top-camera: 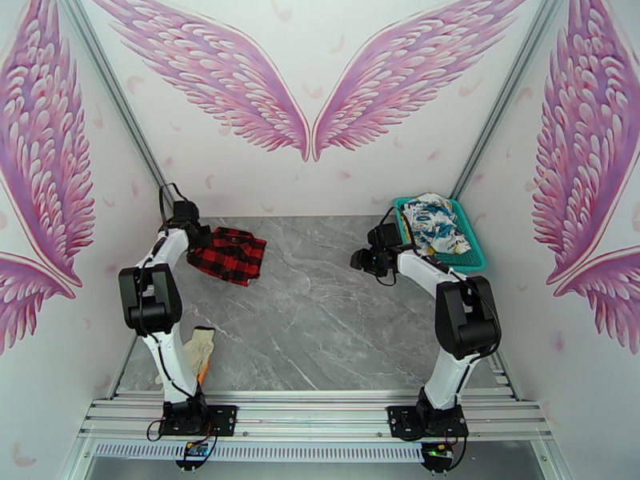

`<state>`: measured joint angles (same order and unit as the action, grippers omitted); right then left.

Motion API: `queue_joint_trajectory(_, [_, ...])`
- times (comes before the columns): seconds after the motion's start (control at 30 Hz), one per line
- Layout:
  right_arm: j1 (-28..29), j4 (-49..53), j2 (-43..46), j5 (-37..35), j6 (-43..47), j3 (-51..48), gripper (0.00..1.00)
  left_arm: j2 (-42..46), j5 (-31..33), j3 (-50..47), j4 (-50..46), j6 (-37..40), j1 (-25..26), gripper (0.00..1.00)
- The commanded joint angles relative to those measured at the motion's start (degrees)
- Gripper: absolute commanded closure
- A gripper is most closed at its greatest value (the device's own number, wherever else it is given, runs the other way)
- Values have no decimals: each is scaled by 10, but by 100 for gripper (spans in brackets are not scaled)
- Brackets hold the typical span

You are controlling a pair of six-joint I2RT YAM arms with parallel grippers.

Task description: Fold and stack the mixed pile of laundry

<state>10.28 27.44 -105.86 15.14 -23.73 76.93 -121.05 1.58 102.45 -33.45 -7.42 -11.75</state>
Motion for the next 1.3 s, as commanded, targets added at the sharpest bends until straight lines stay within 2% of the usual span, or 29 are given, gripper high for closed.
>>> queue_joint_trajectory(0.0, [2,29,-3,-14,18,26,43,-37,49,62,-53,37,-30,100])
queue_joint_trajectory(0.1, [2,34,-7,-6,17,35,43,-75,63,115,-67,56,-51,100])
queue_joint_trajectory(0.27, [1,45,-19,-1,17,52,43,-141,31,200,-89,63,-82,100])
queue_joint_trajectory(0.5, [2,53,-30,-2,19,62,43,-187,43,320,-141,45,-86,100])
queue_joint_trajectory(0.57, [2,50,-32,2,16,62,43,-181,47,319,-146,38,-84,68])
queue_joint_trajectory(0.67, [2,45,-31,8,14,56,43,-148,76,300,-144,38,-76,36])
queue_joint_trajectory(0.73, [2,46,-28,9,16,50,43,-117,97,284,-141,38,-72,28])
queue_joint_trajectory(0.8, [2,45,-21,6,18,42,43,-88,100,268,-138,33,-70,27])
queue_joint_trajectory(0.9, [2,38,-9,1,17,25,43,-27,61,199,-114,19,-49,33])
queue_joint_trajectory(1.0, [2,30,-1,-2,12,10,43,49,-1,51,-38,-27,-11,36])
queue_joint_trajectory(1.1, [2,19,4,4,5,-2,43,95,-26,-87,45,-87,26,36])
queue_joint_trajectory(1.2, [2,14,8,13,2,-12,43,86,-22,-153,90,-107,72,34])
queue_joint_trajectory(1.27, [2,16,9,14,5,-14,43,46,-6,-135,71,-98,100,35])
